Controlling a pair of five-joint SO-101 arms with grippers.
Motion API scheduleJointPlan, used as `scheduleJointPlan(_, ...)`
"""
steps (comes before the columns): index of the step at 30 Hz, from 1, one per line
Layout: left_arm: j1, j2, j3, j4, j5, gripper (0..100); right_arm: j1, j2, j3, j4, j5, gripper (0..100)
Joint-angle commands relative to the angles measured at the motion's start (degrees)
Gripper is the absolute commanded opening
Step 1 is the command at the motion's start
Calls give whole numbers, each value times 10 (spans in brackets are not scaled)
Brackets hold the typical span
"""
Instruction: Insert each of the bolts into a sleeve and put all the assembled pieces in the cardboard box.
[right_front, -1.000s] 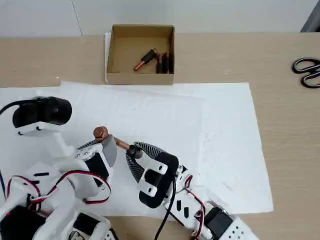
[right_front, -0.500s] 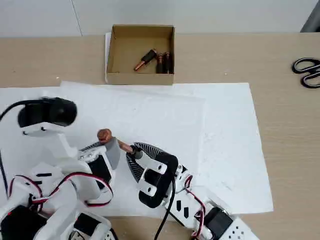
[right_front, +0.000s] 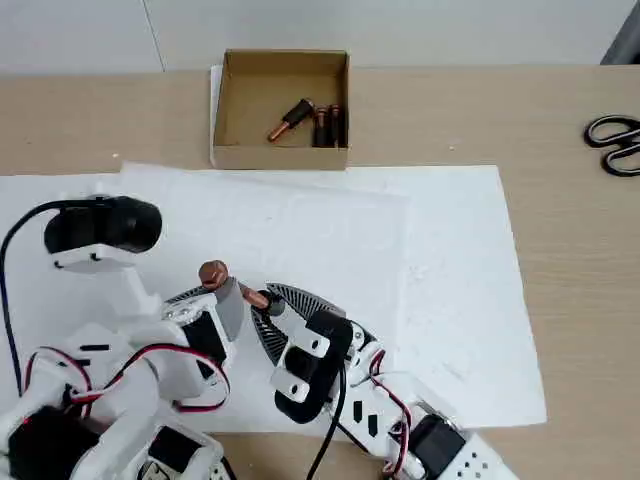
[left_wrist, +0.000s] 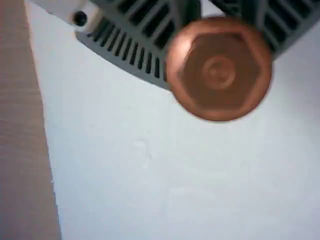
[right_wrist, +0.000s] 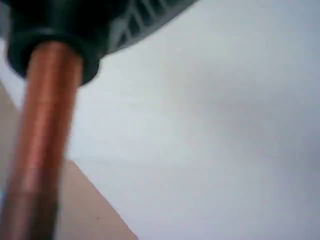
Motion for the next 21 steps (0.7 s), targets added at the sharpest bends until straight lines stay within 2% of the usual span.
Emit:
scheduleJointPlan(1, 4, 2, 0, 1, 6, 6, 0, -9, 7, -20, 5, 5)
scheduleJointPlan(10, 8, 3, 8, 0, 4, 6, 0, -10, 7, -21, 5, 5)
scheduleJointPlan(15, 69, 3, 37, 1, 4, 6, 0, -9, 7, -19, 5, 5)
scheduleJointPlan(21, 80, 3, 58, -3, -8, 6, 0, -9, 7, -17, 5, 5)
